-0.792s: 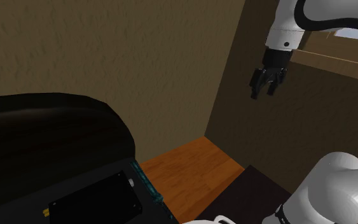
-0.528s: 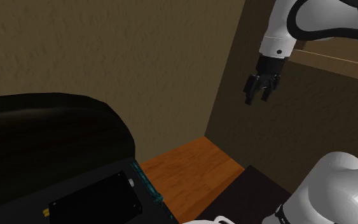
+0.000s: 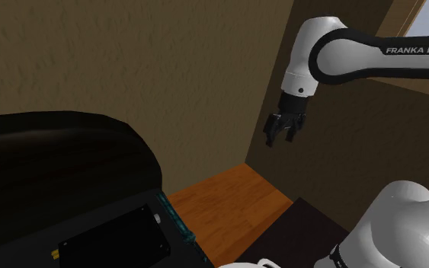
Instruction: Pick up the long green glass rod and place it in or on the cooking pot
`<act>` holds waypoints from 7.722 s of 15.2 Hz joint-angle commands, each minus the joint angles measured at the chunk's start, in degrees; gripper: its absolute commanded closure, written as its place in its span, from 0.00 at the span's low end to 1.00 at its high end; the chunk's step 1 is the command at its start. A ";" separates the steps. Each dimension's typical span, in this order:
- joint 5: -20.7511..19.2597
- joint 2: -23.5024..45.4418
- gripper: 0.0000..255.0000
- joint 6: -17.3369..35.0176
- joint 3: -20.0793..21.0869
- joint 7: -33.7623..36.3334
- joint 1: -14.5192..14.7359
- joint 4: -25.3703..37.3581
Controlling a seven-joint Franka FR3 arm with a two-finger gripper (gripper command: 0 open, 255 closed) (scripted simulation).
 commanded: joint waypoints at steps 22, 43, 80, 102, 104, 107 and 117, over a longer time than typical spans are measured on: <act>15.50 37.60 0.00 41.77 11.12 5.27 10.55 0.23; 16.71 57.62 0.00 55.51 13.60 6.41 14.43 8.59; 15.51 41.10 1.00 36.65 13.27 10.78 13.52 11.28; 16.77 27.64 1.00 24.40 14.58 15.98 15.03 11.21; 18.01 24.49 1.00 24.75 15.67 17.38 16.21 8.19; 19.95 19.90 1.00 25.02 17.43 19.71 18.19 4.13; 26.96 6.45 1.00 24.26 24.67 29.86 26.25 -5.25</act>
